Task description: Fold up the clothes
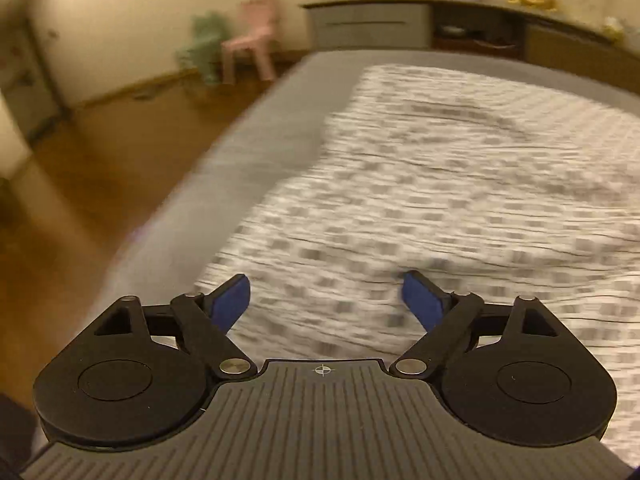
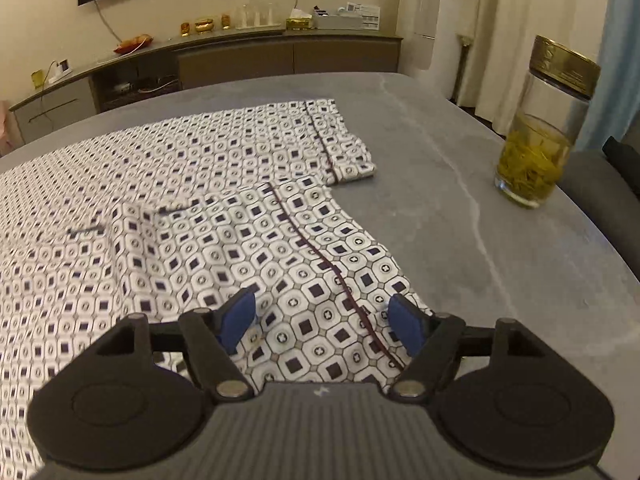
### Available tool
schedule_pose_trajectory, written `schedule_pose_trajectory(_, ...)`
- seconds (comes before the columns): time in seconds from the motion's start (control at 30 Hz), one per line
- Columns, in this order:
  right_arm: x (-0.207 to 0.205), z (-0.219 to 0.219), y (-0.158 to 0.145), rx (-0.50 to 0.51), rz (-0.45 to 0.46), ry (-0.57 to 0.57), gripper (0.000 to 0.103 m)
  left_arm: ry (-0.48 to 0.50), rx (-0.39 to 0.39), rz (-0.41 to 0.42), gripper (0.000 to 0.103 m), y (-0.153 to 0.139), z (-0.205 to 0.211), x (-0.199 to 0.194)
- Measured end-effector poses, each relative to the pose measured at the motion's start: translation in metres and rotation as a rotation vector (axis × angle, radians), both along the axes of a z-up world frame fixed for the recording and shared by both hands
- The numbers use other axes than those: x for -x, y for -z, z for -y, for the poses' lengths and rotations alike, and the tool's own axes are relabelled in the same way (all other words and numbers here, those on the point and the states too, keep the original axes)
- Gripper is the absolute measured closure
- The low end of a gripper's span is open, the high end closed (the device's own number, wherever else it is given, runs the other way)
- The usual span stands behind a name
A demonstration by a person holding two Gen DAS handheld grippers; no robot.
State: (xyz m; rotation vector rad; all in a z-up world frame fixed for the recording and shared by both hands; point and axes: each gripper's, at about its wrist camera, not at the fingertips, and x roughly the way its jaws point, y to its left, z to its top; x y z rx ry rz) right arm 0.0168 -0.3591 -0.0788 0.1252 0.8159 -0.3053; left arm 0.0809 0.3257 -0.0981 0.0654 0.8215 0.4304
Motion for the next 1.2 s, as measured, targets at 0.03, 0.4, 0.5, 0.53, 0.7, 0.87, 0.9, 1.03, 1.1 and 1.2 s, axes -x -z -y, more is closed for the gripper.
schedule_pose_trajectory(0.03,-0.003,0.002,0.001,0.003,-0.005,0.016,0.023,-0.012,-0.019,-0.003,0.025,0.001,-0.003,0.001)
schedule_pose_trajectory(0.4,0.043,0.001,-0.011,0.268,0.049,0.18,0.028,-0.065,-0.123,0.001,0.043,-0.014,0.006,0.011)
schedule_pose_trajectory(0.5,0.047,-0.026,-0.024,0.198,0.151,0.03,0.028,0.062,-0.036,0.091,0.032,-0.034,0.038,0.017)
schedule_pose_trajectory(0.53,0.045,-0.036,-0.025,0.16,0.164,-0.026,0.028,0.119,0.012,0.104,0.032,-0.038,0.05,0.017)
schedule_pose_trajectory(0.7,0.023,-0.054,-0.01,0.019,0.099,-0.151,0.029,0.275,0.088,0.035,0.032,-0.027,0.086,0.008)
schedule_pose_trajectory(0.87,0.034,-0.029,0.005,-0.013,0.023,-0.071,0.025,0.241,0.079,-0.05,0.031,-0.006,0.071,0.004)
schedule_pose_trajectory(0.9,0.039,-0.024,0.004,-0.014,0.019,-0.058,0.025,0.225,0.084,-0.052,0.028,-0.003,0.063,0.005)
schedule_pose_trajectory(1.03,0.06,-0.009,0.001,-0.017,-0.009,-0.002,0.023,0.144,0.037,-0.062,0.023,-0.004,0.035,0.022)
schedule_pose_trajectory(1.1,0.064,-0.008,0.0,0.019,-0.018,0.023,0.029,0.09,-0.016,-0.073,0.024,-0.006,0.025,0.03)
schedule_pose_trajectory(1.2,0.069,-0.023,-0.01,0.127,0.036,0.015,0.032,0.075,-0.069,-0.066,0.041,-0.012,0.034,0.041)
